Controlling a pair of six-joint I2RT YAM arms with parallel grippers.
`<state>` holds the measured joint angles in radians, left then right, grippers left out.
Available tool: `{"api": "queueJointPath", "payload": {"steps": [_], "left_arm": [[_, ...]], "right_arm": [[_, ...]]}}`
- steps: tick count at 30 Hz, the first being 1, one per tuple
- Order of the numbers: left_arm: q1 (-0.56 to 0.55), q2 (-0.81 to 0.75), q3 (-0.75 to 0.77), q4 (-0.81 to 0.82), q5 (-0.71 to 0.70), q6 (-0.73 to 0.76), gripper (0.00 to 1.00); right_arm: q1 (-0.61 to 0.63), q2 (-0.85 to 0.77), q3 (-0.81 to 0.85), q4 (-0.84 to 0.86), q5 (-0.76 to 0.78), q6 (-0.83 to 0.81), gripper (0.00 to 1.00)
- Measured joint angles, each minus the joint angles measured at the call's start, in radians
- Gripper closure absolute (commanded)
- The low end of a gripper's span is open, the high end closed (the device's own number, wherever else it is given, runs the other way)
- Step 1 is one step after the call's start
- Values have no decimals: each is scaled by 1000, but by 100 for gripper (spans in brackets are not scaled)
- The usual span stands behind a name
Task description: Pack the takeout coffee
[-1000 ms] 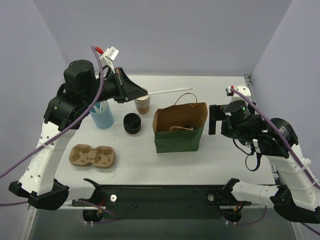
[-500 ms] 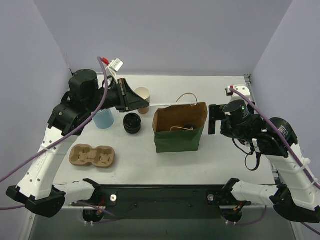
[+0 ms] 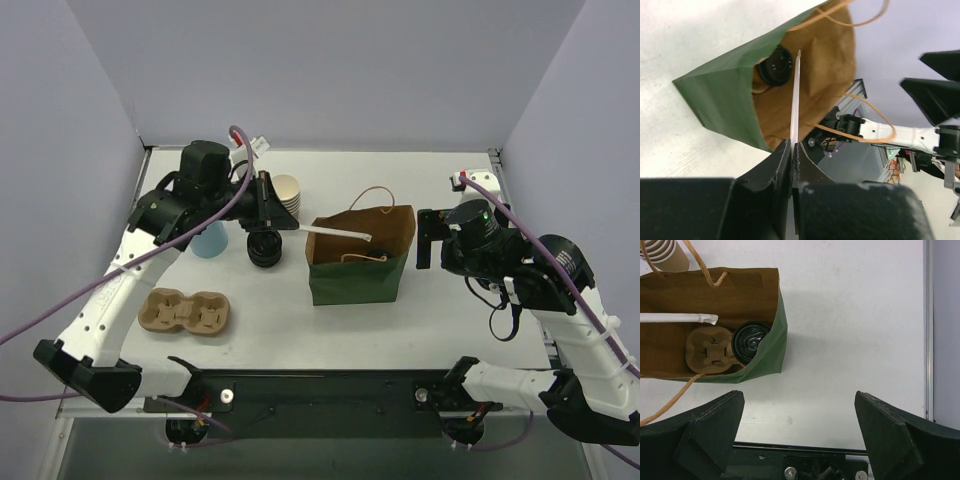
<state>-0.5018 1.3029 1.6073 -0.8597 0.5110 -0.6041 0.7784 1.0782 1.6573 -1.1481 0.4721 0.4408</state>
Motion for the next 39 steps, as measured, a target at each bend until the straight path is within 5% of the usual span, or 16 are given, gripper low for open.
{"api": "queueJointPath", "payload": {"steps": [5, 6, 13, 28, 39], "left_arm": [[0, 47, -3, -16, -17, 11, 51], [0, 47, -3, -15, -17, 13, 35], [6, 53, 42, -11, -18, 40, 7], [7, -259, -282, 198, -141, 66, 3], [7, -336, -345, 265, -165, 55, 3]], "right_arm": [[0, 0, 0, 0, 3, 0, 0], [0, 0, 0, 0, 3, 0, 0], [0, 0, 0, -1, 1, 38, 0], [0, -10, -33, -7, -10, 270, 0], [0, -91, -109, 26, -45, 327, 0]]}}
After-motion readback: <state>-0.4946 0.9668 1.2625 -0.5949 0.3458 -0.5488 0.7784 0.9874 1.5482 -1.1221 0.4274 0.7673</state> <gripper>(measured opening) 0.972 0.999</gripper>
